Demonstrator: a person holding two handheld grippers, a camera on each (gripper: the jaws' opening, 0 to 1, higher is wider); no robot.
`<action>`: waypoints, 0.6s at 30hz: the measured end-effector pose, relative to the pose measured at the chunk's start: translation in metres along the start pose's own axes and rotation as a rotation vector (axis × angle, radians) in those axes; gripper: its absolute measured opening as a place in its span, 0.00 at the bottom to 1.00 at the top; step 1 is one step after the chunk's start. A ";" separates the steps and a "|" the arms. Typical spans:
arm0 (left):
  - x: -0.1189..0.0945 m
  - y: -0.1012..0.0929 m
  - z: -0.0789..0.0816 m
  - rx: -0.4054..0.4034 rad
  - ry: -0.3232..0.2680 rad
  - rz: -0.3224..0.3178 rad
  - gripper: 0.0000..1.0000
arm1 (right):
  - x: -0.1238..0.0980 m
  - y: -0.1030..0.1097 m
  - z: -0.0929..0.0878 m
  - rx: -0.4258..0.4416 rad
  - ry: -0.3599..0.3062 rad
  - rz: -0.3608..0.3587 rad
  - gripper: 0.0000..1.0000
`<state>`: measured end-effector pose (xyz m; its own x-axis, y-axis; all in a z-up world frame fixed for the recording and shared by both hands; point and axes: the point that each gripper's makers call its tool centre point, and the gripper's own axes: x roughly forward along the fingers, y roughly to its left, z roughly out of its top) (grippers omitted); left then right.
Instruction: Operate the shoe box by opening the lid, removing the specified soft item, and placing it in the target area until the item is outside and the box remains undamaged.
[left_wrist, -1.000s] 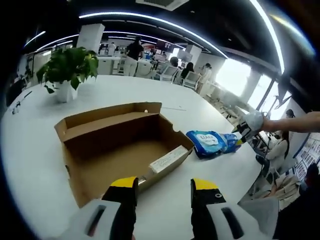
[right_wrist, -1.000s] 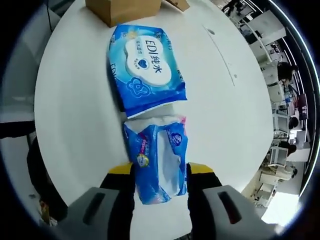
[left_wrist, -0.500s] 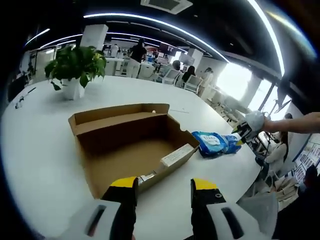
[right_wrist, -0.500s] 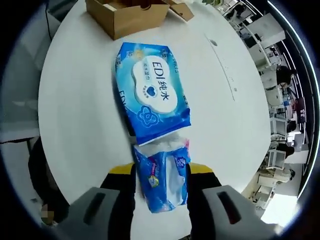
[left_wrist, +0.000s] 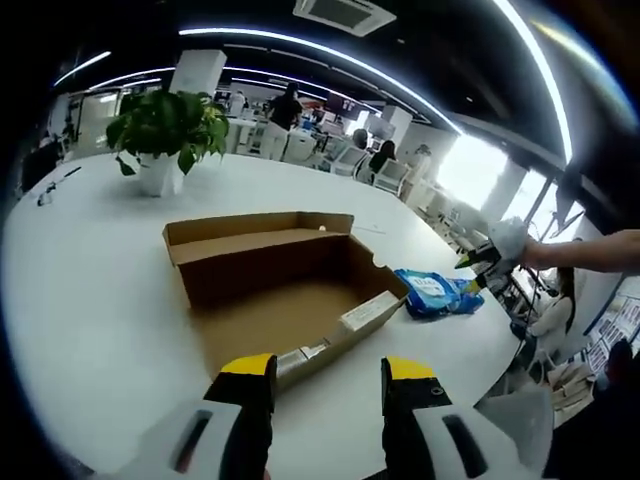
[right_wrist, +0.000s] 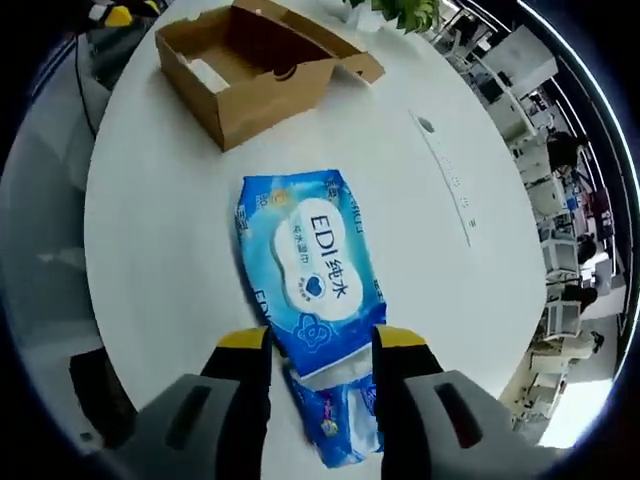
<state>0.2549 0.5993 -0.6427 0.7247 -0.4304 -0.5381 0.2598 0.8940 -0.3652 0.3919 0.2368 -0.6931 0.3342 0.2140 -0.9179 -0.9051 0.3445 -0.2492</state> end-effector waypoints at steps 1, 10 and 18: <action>0.000 0.000 0.000 -0.004 -0.002 -0.001 0.42 | 0.000 0.001 0.007 0.015 -0.016 0.009 0.37; -0.004 0.009 -0.005 -0.019 -0.003 0.000 0.42 | -0.003 0.008 0.084 0.200 -0.216 0.085 0.36; -0.012 0.024 -0.009 -0.041 -0.003 0.018 0.42 | 0.002 0.033 0.137 0.243 -0.302 0.164 0.36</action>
<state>0.2466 0.6247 -0.6524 0.7311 -0.4141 -0.5422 0.2209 0.8956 -0.3862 0.3992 0.3738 -0.6605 0.2857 0.5299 -0.7985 -0.8763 0.4818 0.0062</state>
